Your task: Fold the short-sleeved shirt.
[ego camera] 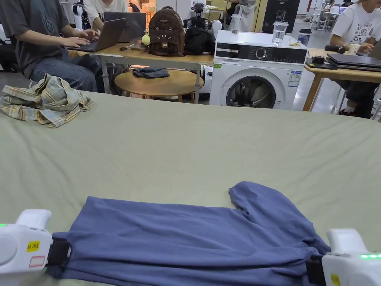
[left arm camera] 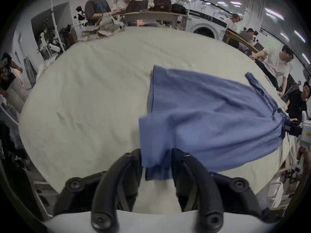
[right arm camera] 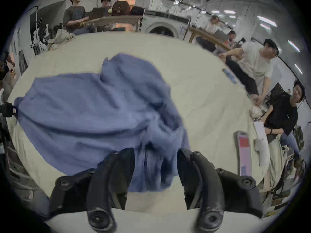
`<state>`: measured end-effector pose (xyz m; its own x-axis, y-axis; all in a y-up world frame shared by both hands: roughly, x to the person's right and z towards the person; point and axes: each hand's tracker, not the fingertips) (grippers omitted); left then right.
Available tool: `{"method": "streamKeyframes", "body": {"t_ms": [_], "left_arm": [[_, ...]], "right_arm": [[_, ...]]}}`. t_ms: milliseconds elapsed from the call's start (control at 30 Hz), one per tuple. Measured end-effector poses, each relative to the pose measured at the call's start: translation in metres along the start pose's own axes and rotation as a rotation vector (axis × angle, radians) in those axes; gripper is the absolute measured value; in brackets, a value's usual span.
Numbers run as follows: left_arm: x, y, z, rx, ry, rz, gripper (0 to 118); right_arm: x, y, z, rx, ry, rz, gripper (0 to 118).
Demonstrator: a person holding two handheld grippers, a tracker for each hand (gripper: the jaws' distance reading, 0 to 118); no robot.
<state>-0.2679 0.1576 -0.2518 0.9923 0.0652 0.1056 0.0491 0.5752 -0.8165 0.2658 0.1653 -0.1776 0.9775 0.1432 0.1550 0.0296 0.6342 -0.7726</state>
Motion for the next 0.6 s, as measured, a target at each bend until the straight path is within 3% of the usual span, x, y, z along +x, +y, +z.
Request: {"method": "streamKeyframes", "body": {"t_ms": [200, 233, 267, 367, 400, 467, 600], "left_arm": [[0.028, 0.025, 0.015, 0.245, 0.004, -0.061, 39], [0.032, 0.026, 0.016, 0.283, 0.007, -0.069, 39], [0.038, 0.027, 0.019, 0.348, 0.003, -0.079, 39], [0.054, 0.025, 0.027, 0.509, 0.022, -0.099, 39], [0.059, 0.025, 0.028, 0.546, 0.038, -0.115, 33], [0.068, 0.026, 0.029, 0.596, 0.101, -0.123, 0], [0.063, 0.044, 0.022, 0.612, 0.071, -0.092, 0]], "right_arm": [[-0.019, 0.029, 0.011, 0.222, 0.022, -0.080, 51], [-0.022, 0.032, 0.012, 0.259, 0.026, -0.098, 46], [-0.027, 0.034, 0.013, 0.313, 0.033, -0.121, 30], [-0.044, 0.038, 0.019, 0.434, 0.022, -0.136, 16], [-0.048, 0.038, 0.019, 0.469, 0.023, -0.135, 5], [-0.056, 0.041, 0.017, 0.507, 0.026, -0.118, 0], [-0.067, 0.047, 0.011, 0.537, 0.055, -0.114, 0]]}}
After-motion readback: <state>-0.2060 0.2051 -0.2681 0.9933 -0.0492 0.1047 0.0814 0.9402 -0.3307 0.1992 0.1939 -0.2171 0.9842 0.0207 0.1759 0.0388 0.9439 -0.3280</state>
